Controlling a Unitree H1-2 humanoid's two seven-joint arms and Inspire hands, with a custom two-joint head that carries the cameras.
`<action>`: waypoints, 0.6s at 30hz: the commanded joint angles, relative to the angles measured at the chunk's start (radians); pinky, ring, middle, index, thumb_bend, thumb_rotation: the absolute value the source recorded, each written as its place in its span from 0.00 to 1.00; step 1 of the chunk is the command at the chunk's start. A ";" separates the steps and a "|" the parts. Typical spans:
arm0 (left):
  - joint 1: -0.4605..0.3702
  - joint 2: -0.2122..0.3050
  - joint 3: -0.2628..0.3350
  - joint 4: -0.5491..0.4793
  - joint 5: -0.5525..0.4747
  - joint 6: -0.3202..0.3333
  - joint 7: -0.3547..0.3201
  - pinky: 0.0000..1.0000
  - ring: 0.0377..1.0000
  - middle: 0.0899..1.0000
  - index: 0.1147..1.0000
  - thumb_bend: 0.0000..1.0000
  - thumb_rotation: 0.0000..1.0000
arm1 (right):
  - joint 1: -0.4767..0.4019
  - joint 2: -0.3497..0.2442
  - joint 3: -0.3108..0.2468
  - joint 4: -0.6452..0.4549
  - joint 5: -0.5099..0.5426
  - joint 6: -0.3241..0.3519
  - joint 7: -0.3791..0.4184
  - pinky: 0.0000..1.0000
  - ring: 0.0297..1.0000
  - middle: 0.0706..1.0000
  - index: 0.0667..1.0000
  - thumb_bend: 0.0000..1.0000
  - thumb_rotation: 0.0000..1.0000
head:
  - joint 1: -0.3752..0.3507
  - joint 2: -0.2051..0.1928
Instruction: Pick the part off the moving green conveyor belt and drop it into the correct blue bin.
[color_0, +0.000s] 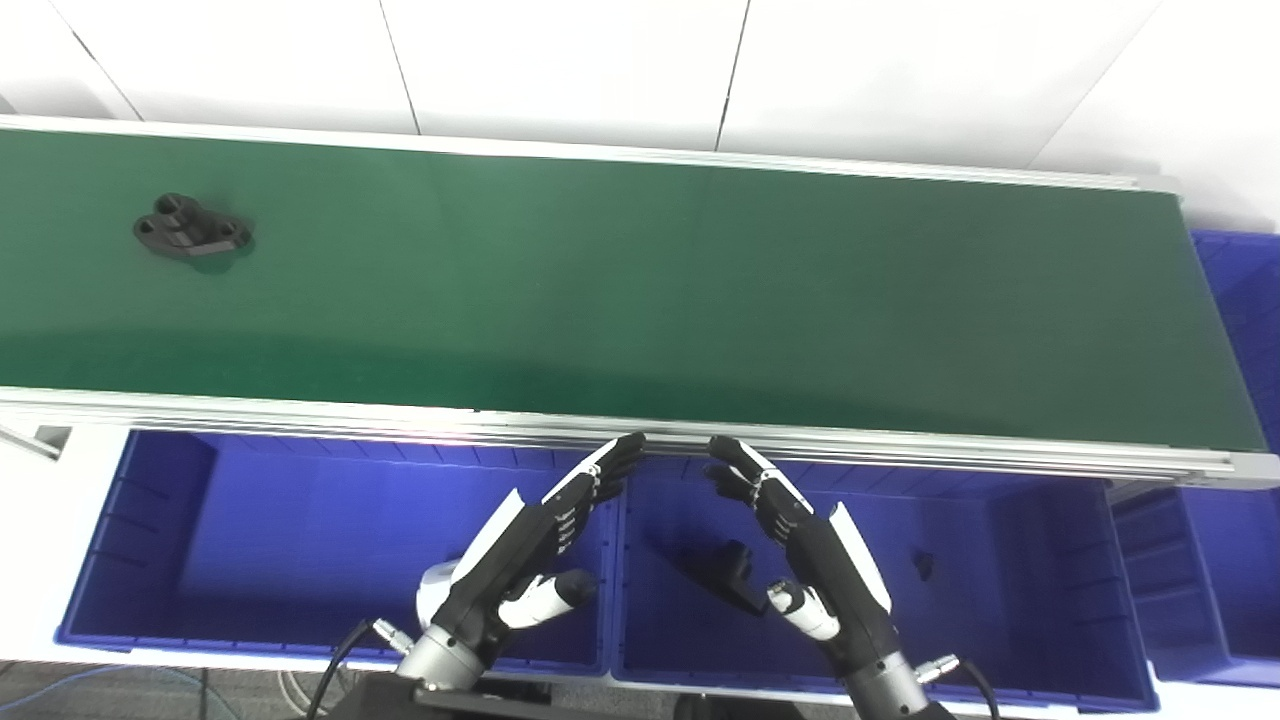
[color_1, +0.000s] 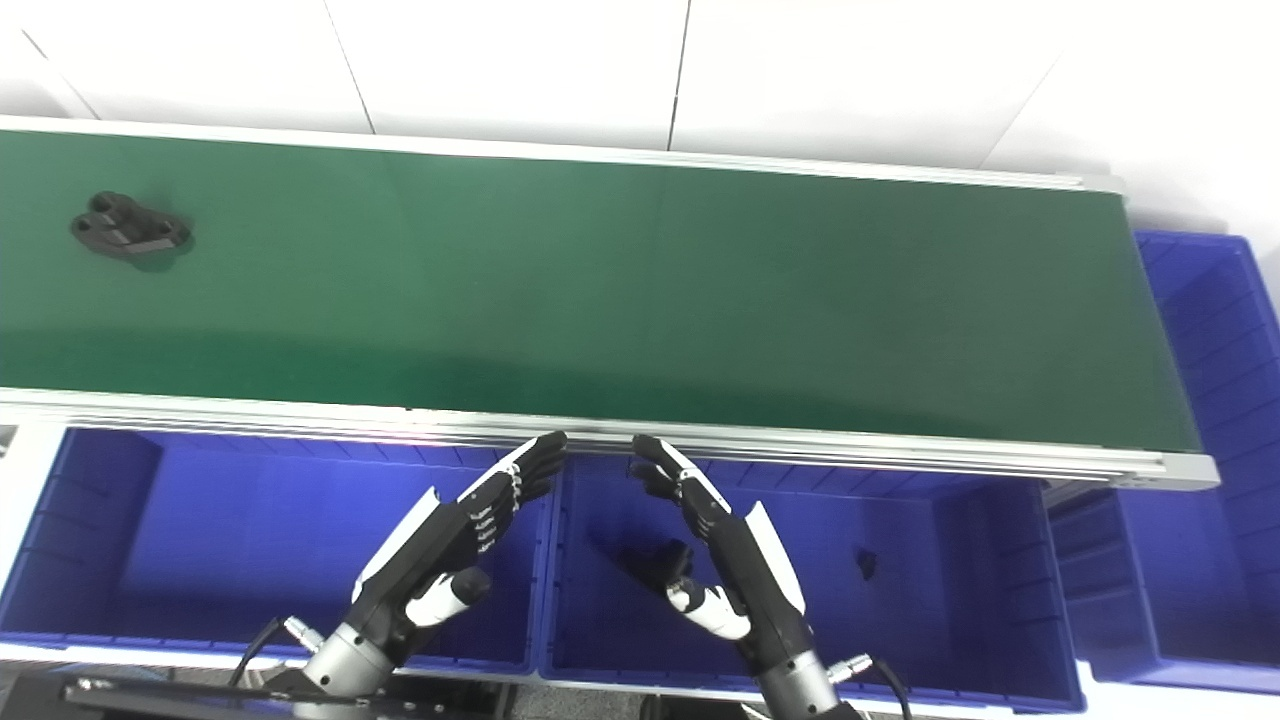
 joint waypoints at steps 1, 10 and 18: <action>0.004 0.002 -0.004 -0.023 0.002 -0.042 -0.004 0.95 0.97 0.96 0.93 0.88 0.87 | -0.001 0.002 0.002 -0.022 0.005 -0.055 0.010 0.85 0.86 0.91 0.90 0.89 0.93 | 0.000 0.001; 0.004 -0.001 -0.006 -0.015 -0.001 -0.050 -0.005 0.96 0.97 0.96 0.93 0.88 0.87 | -0.002 0.000 0.002 -0.019 0.006 -0.056 0.012 0.85 0.86 0.91 0.90 0.89 0.94 | 0.005 -0.004; 0.004 0.001 -0.005 -0.016 -0.001 -0.048 -0.006 0.96 0.97 0.96 0.94 0.88 0.87 | -0.005 0.001 0.005 -0.016 0.012 -0.056 0.014 0.85 0.87 0.91 0.90 0.88 0.92 | 0.004 -0.003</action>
